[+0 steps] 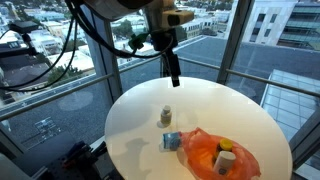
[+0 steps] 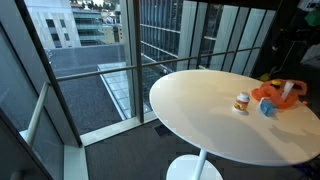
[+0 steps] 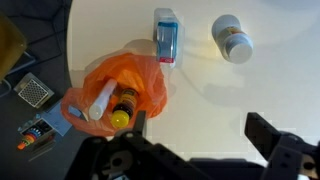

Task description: Remove the white bottle from the plastic bag and place it in the bottle

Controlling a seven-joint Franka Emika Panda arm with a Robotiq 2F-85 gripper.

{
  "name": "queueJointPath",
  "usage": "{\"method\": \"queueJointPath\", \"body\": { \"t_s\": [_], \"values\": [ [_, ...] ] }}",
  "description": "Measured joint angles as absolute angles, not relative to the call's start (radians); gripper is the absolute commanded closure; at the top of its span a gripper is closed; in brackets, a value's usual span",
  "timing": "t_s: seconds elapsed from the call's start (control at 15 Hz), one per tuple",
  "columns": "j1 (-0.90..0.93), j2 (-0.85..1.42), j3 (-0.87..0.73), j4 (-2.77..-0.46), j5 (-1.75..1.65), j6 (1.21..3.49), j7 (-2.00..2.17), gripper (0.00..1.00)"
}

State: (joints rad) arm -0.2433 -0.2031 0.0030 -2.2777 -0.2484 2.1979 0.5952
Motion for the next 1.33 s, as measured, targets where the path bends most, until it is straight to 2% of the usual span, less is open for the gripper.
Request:
{"method": "queueJointPath", "body": {
  "t_s": [0.67,1.33],
  "values": [
    [-0.232,-0.168,-0.028,-2.258,-0.254,2.198,0.657,0.00],
    [-0.245,0.083,-0.197,-2.113,-0.253,2.215,0.707,0.00]
  ]
}}
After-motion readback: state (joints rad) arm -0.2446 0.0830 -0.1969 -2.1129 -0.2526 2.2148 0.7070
